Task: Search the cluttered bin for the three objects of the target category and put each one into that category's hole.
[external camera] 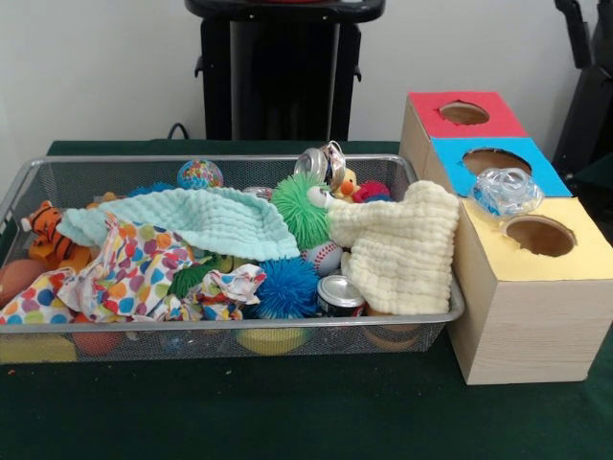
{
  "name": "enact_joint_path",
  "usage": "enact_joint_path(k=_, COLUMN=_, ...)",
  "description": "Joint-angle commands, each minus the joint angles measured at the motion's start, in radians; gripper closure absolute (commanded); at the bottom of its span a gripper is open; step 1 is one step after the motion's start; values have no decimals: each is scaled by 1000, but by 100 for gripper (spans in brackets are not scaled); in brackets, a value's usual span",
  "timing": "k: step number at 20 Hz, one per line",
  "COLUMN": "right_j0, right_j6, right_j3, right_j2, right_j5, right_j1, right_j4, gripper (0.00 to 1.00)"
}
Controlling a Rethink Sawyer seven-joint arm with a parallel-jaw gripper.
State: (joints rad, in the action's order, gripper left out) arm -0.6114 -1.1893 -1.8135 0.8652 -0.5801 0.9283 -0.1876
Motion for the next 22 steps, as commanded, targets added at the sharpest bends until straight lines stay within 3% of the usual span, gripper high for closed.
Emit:
enact_joint_path(k=1, right_j0=-41, right_j6=79, right_j3=39, right_j2=11, right_j5=-129, right_j1=-89, right_j4=-30, gripper=0)
enact_joint_path(k=9, right_j0=25, right_j6=66, right_j3=154, right_j2=-38, right_j5=-217, right_j1=-130, right_j4=-58, gripper=0)
enact_joint_path(k=22, right_j0=37, right_j6=69, right_j3=200, right_j2=-30, right_j5=-257, right_j1=-136, right_j4=-49, gripper=0)
